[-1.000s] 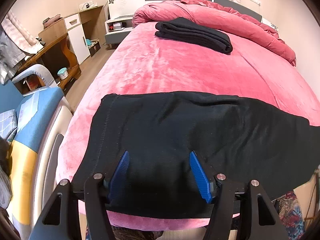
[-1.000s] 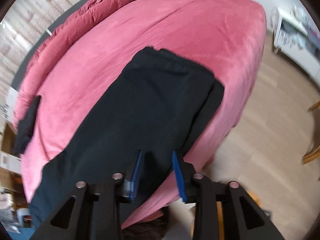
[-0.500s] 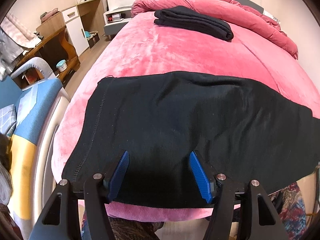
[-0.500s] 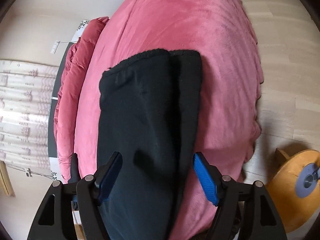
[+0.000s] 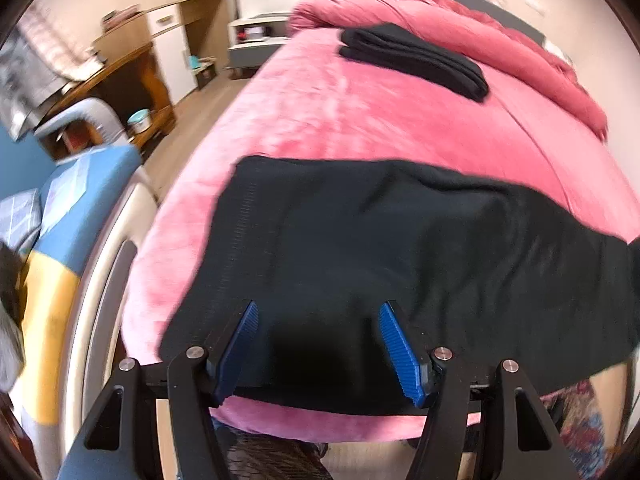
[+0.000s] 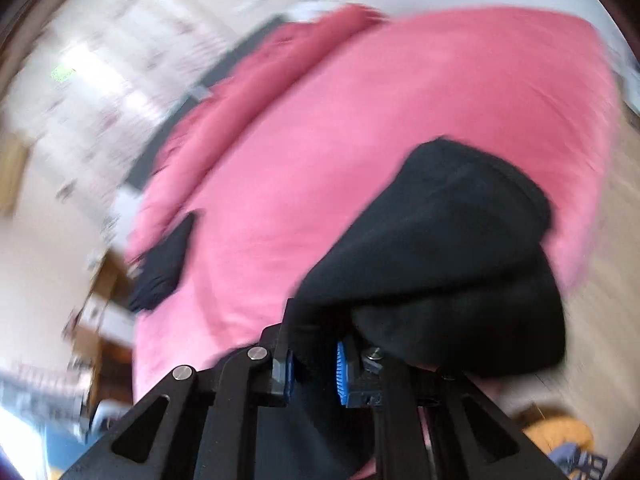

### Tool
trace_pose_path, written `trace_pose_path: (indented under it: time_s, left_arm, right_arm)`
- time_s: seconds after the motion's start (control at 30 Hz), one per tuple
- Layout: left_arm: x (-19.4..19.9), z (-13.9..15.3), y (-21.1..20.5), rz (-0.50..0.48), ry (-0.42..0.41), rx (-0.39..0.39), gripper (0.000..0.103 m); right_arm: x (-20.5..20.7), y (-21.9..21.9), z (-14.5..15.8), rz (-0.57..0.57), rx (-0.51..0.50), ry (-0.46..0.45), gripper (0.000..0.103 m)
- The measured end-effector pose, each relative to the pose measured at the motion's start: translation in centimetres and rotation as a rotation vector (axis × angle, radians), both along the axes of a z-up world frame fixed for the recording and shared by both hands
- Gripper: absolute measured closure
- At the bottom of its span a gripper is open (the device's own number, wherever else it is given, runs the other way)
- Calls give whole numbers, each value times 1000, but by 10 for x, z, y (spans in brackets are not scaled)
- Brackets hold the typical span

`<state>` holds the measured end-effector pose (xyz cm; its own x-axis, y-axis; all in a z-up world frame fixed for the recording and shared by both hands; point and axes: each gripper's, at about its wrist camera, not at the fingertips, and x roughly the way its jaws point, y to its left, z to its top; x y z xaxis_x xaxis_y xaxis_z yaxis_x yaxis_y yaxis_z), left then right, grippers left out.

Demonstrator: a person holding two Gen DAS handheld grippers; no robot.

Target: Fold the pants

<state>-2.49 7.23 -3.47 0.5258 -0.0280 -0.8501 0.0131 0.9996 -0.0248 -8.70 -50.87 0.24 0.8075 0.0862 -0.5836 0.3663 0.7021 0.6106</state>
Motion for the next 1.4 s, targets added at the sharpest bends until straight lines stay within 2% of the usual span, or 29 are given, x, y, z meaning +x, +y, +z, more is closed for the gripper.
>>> trace_pose_path:
  time_s: [0.1,0.2,0.37,0.5,0.6,0.73,0.8,0.9,0.97,1.03,1.13,1.2,1.27,1.4]
  left_arm:
    - [0,12,23,52,-27,-15,39]
    - [-2,21,41,80,-48,-16,39]
    - [-6,40,74,161,-92,-25,37]
    - [-10,50,100,226,-118,-38,35]
    - [-12,51,110,248,-122,-24,35]
    - [-11,50,118,284,-117,-11,35]
    - [-10,50,121,299,-116,-4,34]
    - [-10,47,121,314,-110,9,30]
    - [-12,45,120,321,-104,11,27]
    - [-13,44,119,323,-102,15,26]
    - [-14,43,116,322,-109,12,22]
    - [-14,41,115,321,-106,8,18]
    - [-14,39,114,313,-100,2,18]
    - [-12,36,103,286,-99,17,18]
  right_arm:
    - [36,56,39,173,3,-98,88]
    - [74,120,61,347,50,-164,88]
    - [132,246,70,619,100,-179,88]
    - [159,351,43,804,85,-86,88]
    - [171,434,4,934,-18,36,88]
    - [172,502,-50,1051,-184,197,88]
    - [167,519,-73,1084,-289,249,86]
    - [152,533,-85,1150,-365,246,73]
    - [147,536,-79,1188,-347,224,61]
    - [146,525,-71,1196,-281,215,60]
    - [146,488,-55,1134,-142,141,56]
    - [143,473,-55,1069,-107,121,52]
    - [154,460,-55,987,-147,143,52]
    - [159,434,-94,861,-242,290,52]
